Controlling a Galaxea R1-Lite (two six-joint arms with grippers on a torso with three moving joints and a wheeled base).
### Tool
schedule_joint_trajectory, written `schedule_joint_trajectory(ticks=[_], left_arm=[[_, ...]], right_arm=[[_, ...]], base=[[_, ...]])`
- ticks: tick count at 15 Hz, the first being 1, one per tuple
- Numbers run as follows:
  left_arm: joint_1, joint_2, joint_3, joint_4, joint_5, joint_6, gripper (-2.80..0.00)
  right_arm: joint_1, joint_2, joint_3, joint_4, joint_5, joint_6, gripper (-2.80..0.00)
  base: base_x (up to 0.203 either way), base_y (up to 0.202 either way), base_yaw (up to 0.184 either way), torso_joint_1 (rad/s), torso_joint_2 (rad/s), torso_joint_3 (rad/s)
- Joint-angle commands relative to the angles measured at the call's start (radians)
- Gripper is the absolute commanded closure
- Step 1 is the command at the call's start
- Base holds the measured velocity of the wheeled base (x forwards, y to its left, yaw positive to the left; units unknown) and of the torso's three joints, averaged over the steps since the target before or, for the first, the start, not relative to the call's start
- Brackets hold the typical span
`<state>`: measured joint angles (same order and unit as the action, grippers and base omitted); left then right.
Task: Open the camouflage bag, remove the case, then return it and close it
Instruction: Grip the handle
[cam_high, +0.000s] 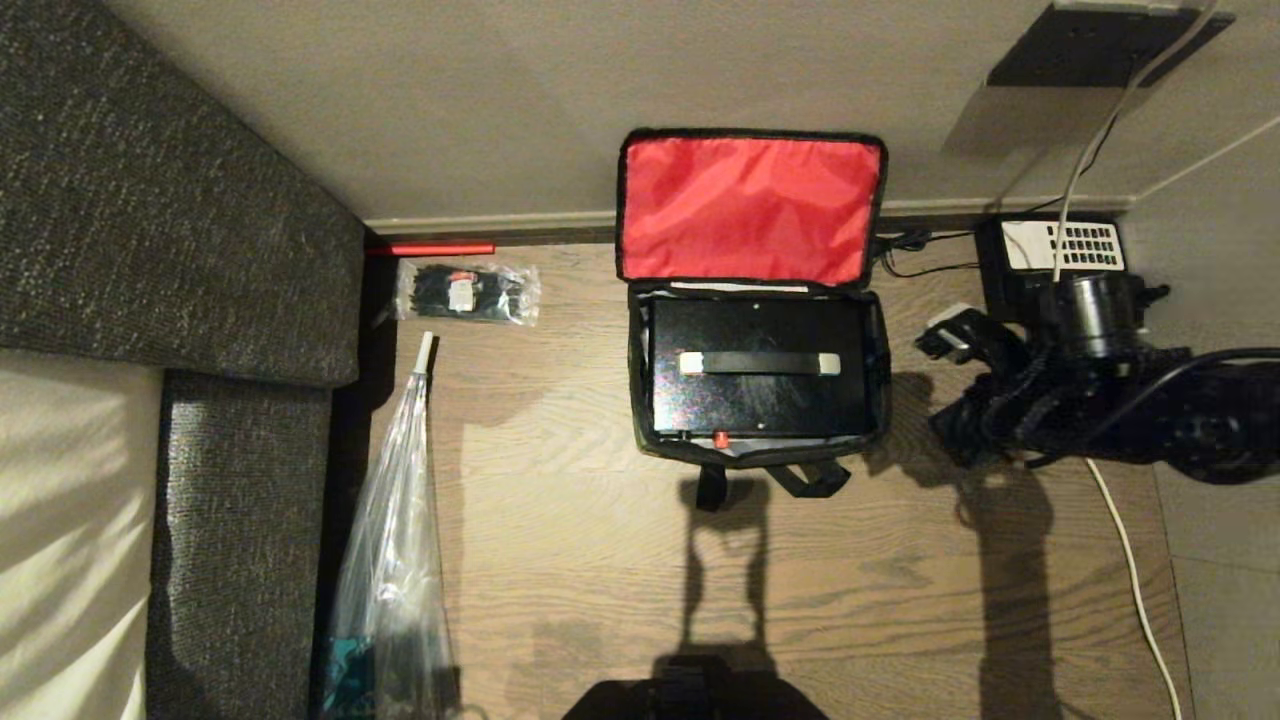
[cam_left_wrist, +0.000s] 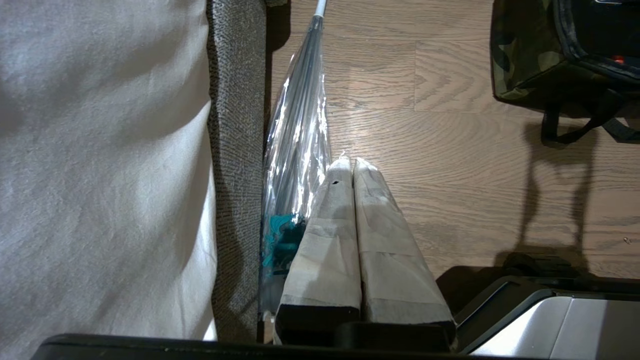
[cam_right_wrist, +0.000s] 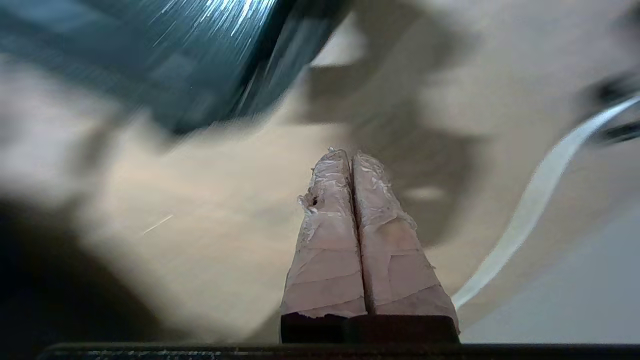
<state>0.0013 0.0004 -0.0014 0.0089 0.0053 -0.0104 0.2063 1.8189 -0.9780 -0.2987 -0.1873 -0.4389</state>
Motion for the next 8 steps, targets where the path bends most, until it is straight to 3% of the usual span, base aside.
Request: schedule_joint_trajectory(ticks=[1, 3, 5, 6, 8], left_arm=[[0.0, 0.0, 0.0, 0.0, 0.001, 0.0, 0.0], [0.0, 0.0, 0.0, 0.0, 0.001, 0.0, 0.0], [0.0, 0.0, 0.0, 0.0, 0.001, 0.0, 0.0], [0.0, 0.0, 0.0, 0.0, 0.001, 0.0, 0.0], [0.0, 0.0, 0.0, 0.0, 0.001, 0.0, 0.0]], right_arm=[[0.121, 0.154, -0.008, -0.281, -0.344, -0.106, 0.0], [0.198, 0.178, 0.018, -0.503, -0.432, -0.245, 0.0], [0.233, 0.132, 0.046, -0.577, -0.476, -0.376, 0.0], [0.253, 0.117, 0.059, -0.588, -0.477, -0.405, 0.0], [0.318, 0.133, 0.08, -0.593, -0.492, -0.378, 0.0]], base=[[0.0, 0.0, 0.0, 0.0, 0.0, 0.0], [0.0, 0.0, 0.0, 0.0, 0.0, 0.0], [0.0, 0.0, 0.0, 0.0, 0.0, 0.0], [0.0, 0.0, 0.0, 0.0, 0.0, 0.0], [0.0, 0.0, 0.0, 0.0, 0.0, 0.0]])
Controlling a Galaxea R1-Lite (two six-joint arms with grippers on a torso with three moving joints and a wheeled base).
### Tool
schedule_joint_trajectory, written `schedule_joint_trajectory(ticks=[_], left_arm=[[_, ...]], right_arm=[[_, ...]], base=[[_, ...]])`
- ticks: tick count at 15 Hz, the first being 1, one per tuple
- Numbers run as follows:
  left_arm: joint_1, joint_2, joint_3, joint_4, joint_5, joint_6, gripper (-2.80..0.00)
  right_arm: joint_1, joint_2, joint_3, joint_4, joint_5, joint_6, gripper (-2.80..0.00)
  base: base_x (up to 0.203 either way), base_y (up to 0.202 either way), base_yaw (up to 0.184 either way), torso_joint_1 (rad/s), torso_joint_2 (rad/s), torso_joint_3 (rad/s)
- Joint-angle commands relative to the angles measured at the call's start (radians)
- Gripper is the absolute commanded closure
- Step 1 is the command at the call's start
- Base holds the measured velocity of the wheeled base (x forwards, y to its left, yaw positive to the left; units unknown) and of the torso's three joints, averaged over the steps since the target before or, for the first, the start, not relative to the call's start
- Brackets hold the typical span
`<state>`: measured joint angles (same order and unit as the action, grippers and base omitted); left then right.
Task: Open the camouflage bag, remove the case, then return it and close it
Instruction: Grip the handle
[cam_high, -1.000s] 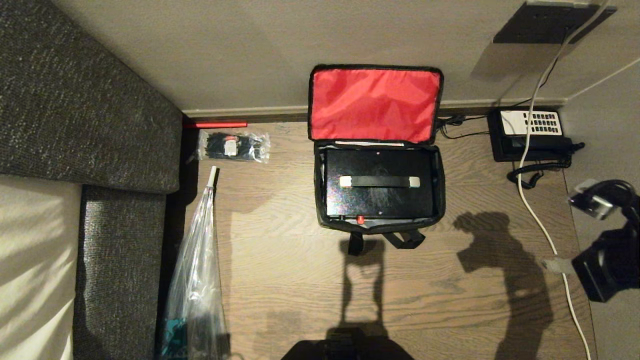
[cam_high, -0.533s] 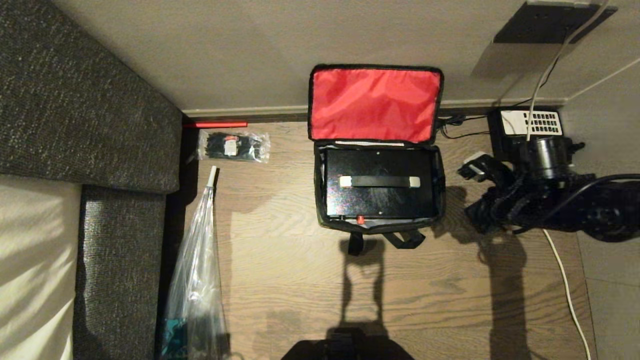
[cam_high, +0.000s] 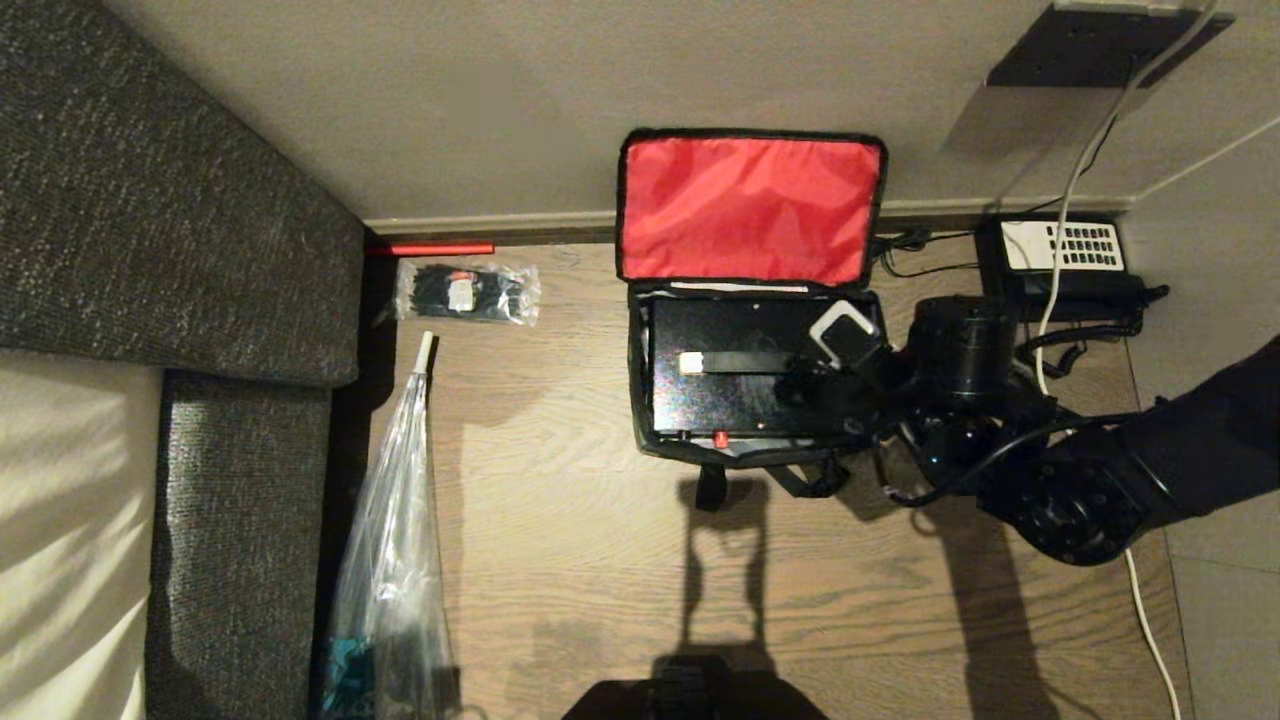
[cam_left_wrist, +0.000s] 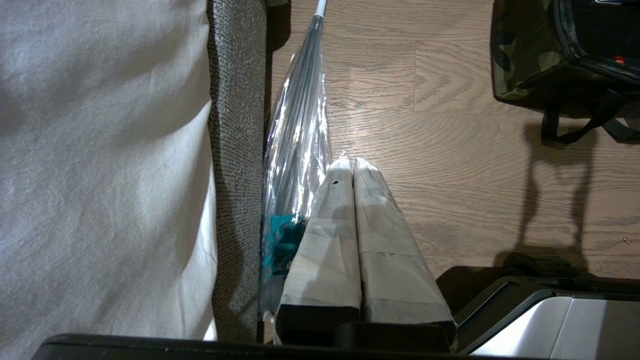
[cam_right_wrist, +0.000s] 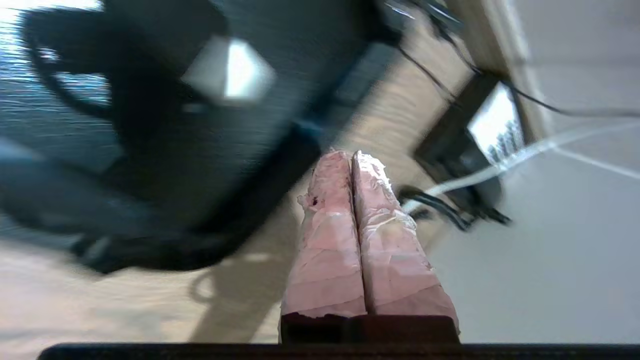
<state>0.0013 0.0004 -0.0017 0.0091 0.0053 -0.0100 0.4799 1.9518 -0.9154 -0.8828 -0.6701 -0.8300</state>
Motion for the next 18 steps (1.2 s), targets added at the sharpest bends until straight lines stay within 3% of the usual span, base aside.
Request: schedule_joint_trajectory(ticks=[1, 2, 3, 4, 7, 11, 12, 15, 18], left_arm=[[0.0, 0.0, 0.0, 0.0, 0.001, -0.001, 0.0], [0.0, 0.0, 0.0, 0.0, 0.001, -0.001, 0.0], [0.0, 0.0, 0.0, 0.0, 0.001, -0.001, 0.0], [0.0, 0.0, 0.0, 0.0, 0.001, -0.001, 0.0], [0.0, 0.0, 0.0, 0.0, 0.001, -0.001, 0.0], [0.0, 0.0, 0.0, 0.0, 0.001, -0.001, 0.0], [0.0, 0.0, 0.0, 0.0, 0.001, -0.001, 0.0], [0.0, 0.0, 0.0, 0.0, 0.001, -0.001, 0.0], [0.0, 0.0, 0.0, 0.0, 0.001, -0.001, 0.0]], right_arm=[[0.075, 0.006, 0.036, -0.01, -0.015, 0.05, 0.0], [0.101, 0.009, 0.042, -0.019, -0.021, 0.062, 0.0], [0.128, 0.018, 0.045, -0.034, -0.036, 0.067, -1.06], [0.149, 0.045, 0.048, -0.05, -0.058, 0.077, -2.8], [0.208, 0.146, 0.058, -0.087, -0.164, 0.144, -2.8], [0.226, 0.222, 0.077, -0.21, -0.184, 0.121, -2.8], [0.229, 0.228, 0.069, -0.236, -0.184, 0.089, -2.8], [0.227, 0.204, 0.091, -0.341, -0.184, -0.127, -2.8], [0.236, 0.191, 0.064, -0.401, -0.176, -0.149, -2.8]], base=[[0.0, 0.0, 0.0, 0.0, 0.0, 0.0], [0.0, 0.0, 0.0, 0.0, 0.0, 0.0], [0.0, 0.0, 0.0, 0.0, 0.0, 0.0], [0.0, 0.0, 0.0, 0.0, 0.0, 0.0], [0.0, 0.0, 0.0, 0.0, 0.0, 0.0], [0.0, 0.0, 0.0, 0.0, 0.0, 0.0], [0.0, 0.0, 0.0, 0.0, 0.0, 0.0], [0.0, 0.0, 0.0, 0.0, 0.0, 0.0], [0.0, 0.0, 0.0, 0.0, 0.0, 0.0]])
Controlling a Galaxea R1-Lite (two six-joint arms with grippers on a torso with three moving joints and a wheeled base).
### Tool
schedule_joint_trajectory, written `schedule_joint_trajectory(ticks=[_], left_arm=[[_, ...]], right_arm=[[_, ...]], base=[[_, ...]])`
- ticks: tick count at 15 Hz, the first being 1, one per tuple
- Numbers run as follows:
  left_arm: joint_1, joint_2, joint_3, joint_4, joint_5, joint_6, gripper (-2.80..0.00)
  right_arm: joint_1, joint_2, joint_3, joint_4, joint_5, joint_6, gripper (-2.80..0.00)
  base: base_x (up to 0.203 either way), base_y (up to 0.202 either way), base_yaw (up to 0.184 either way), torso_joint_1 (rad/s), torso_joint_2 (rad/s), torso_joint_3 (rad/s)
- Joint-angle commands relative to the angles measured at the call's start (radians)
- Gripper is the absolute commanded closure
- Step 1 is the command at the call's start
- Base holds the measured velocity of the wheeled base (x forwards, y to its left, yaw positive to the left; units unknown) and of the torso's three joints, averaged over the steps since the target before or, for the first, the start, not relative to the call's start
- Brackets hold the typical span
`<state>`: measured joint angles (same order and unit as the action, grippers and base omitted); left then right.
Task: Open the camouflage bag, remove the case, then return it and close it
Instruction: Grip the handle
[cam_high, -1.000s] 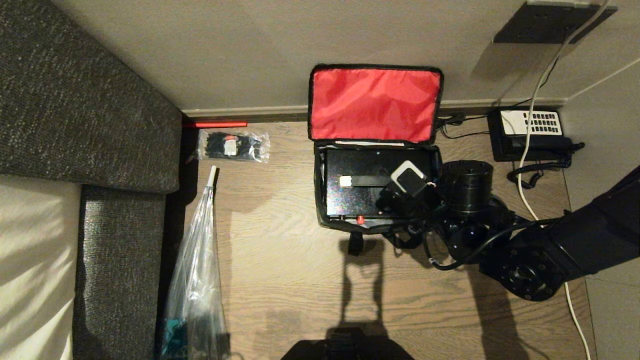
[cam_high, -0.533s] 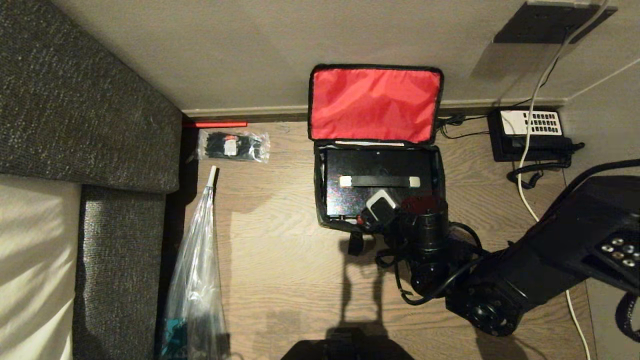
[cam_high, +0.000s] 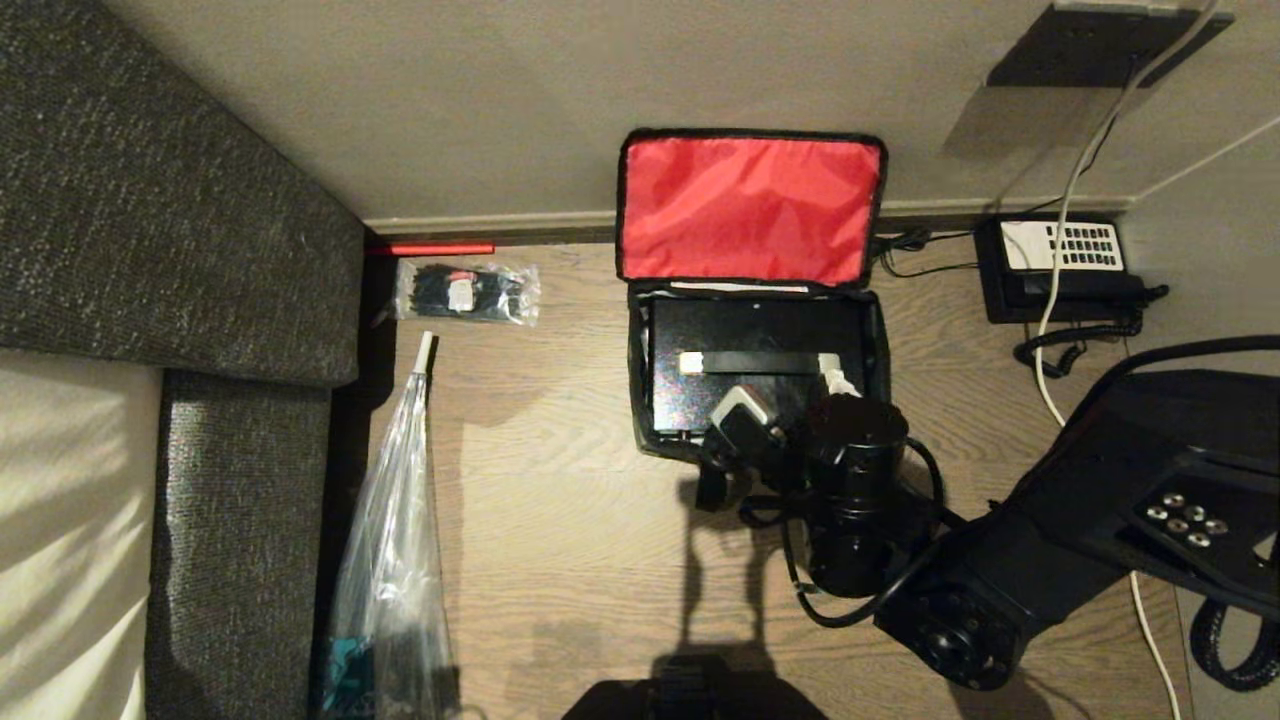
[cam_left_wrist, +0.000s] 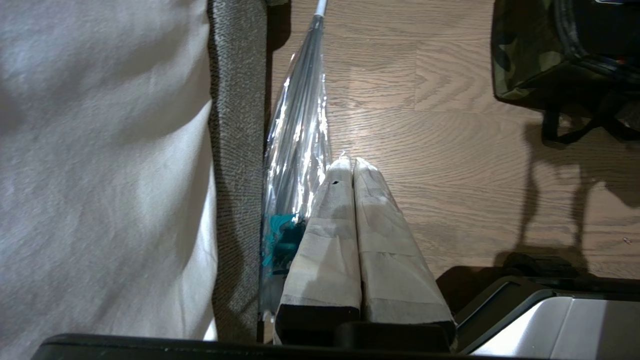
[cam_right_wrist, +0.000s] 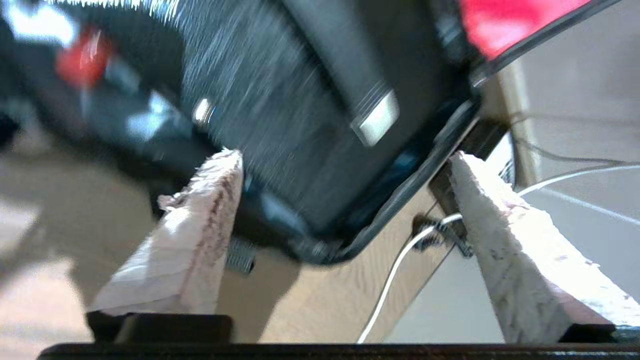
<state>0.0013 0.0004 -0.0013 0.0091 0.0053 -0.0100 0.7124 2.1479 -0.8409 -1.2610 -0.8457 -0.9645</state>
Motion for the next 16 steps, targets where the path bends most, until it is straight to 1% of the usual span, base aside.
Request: schedule_joint_trajectory(ticks=[1, 4, 6, 8, 10, 11, 12, 13, 15, 16], left_arm=[[0.0, 0.0, 0.0, 0.0, 0.001, -0.001, 0.0], [0.0, 0.0, 0.0, 0.0, 0.001, -0.001, 0.0], [0.0, 0.0, 0.0, 0.0, 0.001, -0.001, 0.0], [0.0, 0.0, 0.0, 0.0, 0.001, -0.001, 0.0], [0.0, 0.0, 0.0, 0.0, 0.001, -0.001, 0.0], [0.0, 0.0, 0.0, 0.0, 0.001, -0.001, 0.0], [0.0, 0.0, 0.0, 0.0, 0.001, -0.001, 0.0], [0.0, 0.0, 0.0, 0.0, 0.001, -0.001, 0.0], [0.0, -0.002, 0.0, 0.0, 0.001, -0.001, 0.0], [0.0, 0.0, 0.0, 0.0, 0.001, -0.001, 0.0]], right_arm=[[0.001, 0.009, -0.014, -0.041, 0.001, -0.048, -2.8], [-0.031, 0.057, -0.05, -0.093, 0.0, -0.224, -2.8], [-0.035, 0.093, -0.067, -0.107, -0.003, -0.265, -2.8], [-0.036, 0.146, -0.122, -0.115, -0.005, -0.311, -2.8], [-0.036, 0.226, -0.224, -0.136, -0.001, -0.345, -2.8], [-0.036, 0.243, -0.244, -0.154, 0.004, -0.363, -2.8], [-0.036, 0.264, -0.264, -0.182, 0.014, -0.397, -2.8], [-0.037, 0.292, -0.292, -0.233, 0.041, -0.444, -2.8], [-0.037, 0.309, -0.307, -0.257, 0.064, -0.484, -2.8], [-0.037, 0.336, -0.315, -0.265, 0.083, -0.541, -2.8]], base=[[0.0, 0.0, 0.0, 0.0, 0.0, 0.0], [0.0, 0.0, 0.0, 0.0, 0.0, 0.0], [0.0, 0.0, 0.0, 0.0, 0.0, 0.0], [0.0, 0.0, 0.0, 0.0, 0.0, 0.0], [0.0, 0.0, 0.0, 0.0, 0.0, 0.0], [0.0, 0.0, 0.0, 0.0, 0.0, 0.0], [0.0, 0.0, 0.0, 0.0, 0.0, 0.0], [0.0, 0.0, 0.0, 0.0, 0.0, 0.0], [0.0, 0.0, 0.0, 0.0, 0.0, 0.0], [0.0, 0.0, 0.0, 0.0, 0.0, 0.0]])
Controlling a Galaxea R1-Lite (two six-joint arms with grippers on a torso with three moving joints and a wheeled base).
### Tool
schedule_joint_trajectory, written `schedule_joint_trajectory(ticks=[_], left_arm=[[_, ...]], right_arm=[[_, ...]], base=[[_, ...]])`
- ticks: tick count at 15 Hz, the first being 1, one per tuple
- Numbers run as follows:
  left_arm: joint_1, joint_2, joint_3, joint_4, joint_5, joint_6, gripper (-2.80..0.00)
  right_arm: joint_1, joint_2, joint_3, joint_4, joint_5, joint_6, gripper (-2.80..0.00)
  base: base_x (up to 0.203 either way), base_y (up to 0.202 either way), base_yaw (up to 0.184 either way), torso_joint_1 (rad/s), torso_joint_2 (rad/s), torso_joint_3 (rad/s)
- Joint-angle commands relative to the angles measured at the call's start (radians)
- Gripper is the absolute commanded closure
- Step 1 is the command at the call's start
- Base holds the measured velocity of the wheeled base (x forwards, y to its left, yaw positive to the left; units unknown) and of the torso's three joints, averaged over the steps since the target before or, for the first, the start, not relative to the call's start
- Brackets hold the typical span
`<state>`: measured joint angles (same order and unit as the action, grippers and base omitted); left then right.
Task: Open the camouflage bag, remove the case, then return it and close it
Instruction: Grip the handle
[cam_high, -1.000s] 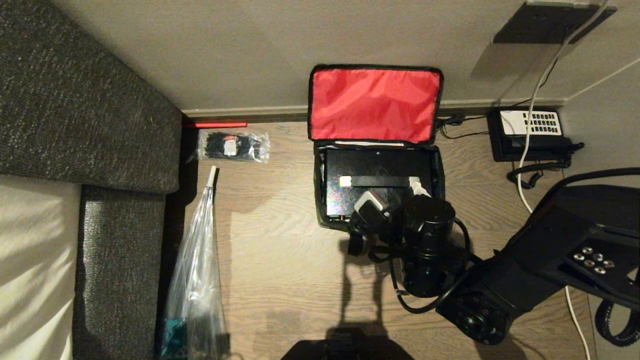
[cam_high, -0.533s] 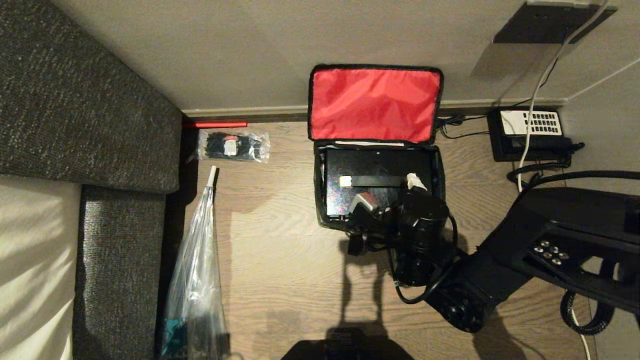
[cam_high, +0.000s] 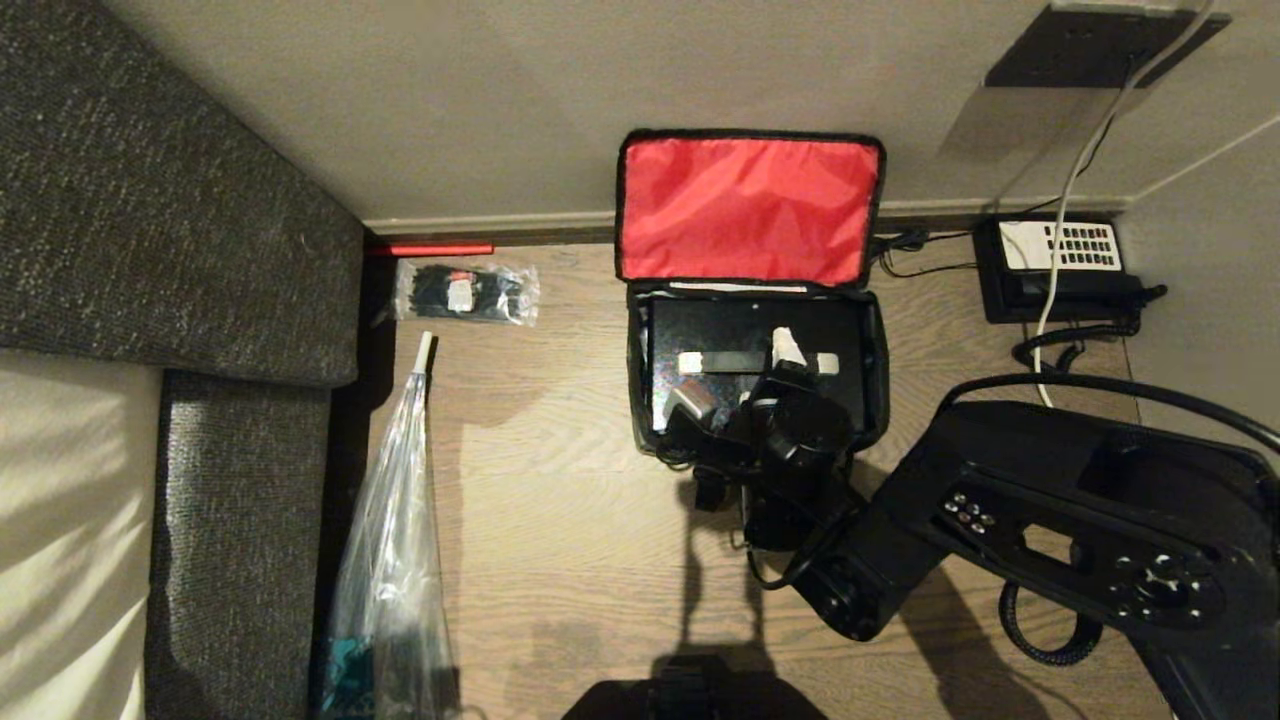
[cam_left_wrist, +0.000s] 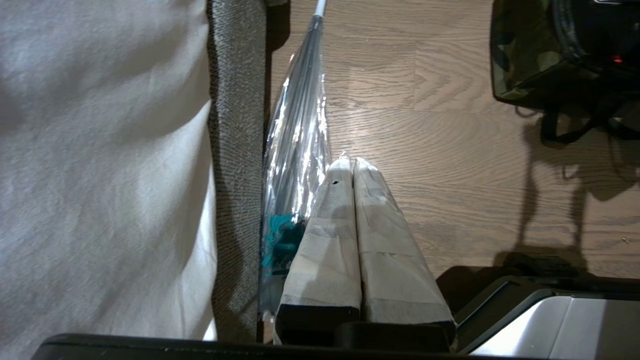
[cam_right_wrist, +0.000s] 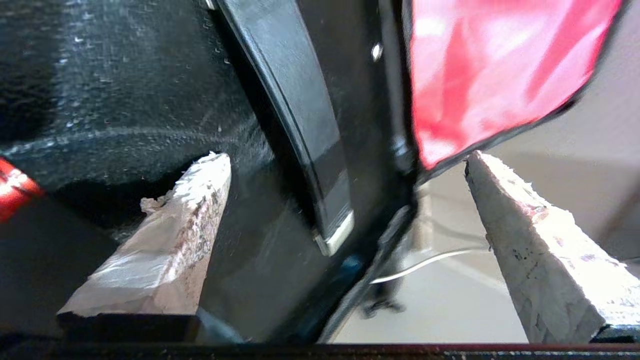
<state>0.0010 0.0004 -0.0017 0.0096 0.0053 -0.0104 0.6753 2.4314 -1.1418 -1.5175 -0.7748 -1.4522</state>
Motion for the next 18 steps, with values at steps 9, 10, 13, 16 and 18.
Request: schedule_joint_trajectory(ticks=[9, 10, 13, 16, 18], left_arm=[[0.0, 0.0, 0.0, 0.0, 0.001, 0.0, 0.0], [0.0, 0.0, 0.0, 0.0, 0.001, 0.0, 0.0], [0.0, 0.0, 0.0, 0.0, 0.001, 0.0, 0.0], [0.0, 0.0, 0.0, 0.0, 0.001, 0.0, 0.0], [0.0, 0.0, 0.0, 0.0, 0.001, 0.0, 0.0]], right_arm=[[-0.032, 0.086, -0.1, -0.012, 0.011, -0.19, -2.8], [-0.049, 0.084, -0.114, -0.012, 0.012, -0.22, -2.8], [-0.069, 0.066, -0.116, -0.012, 0.019, -0.261, -2.8], [-0.072, 0.067, -0.105, -0.012, 0.02, -0.27, -2.8], [-0.089, 0.066, -0.112, -0.012, 0.018, -0.319, -2.8]], base=[[0.0, 0.0, 0.0, 0.0, 0.0, 0.0], [0.0, 0.0, 0.0, 0.0, 0.0, 0.0], [0.0, 0.0, 0.0, 0.0, 0.0, 0.0], [0.0, 0.0, 0.0, 0.0, 0.0, 0.0], [0.0, 0.0, 0.0, 0.0, 0.0, 0.0]])
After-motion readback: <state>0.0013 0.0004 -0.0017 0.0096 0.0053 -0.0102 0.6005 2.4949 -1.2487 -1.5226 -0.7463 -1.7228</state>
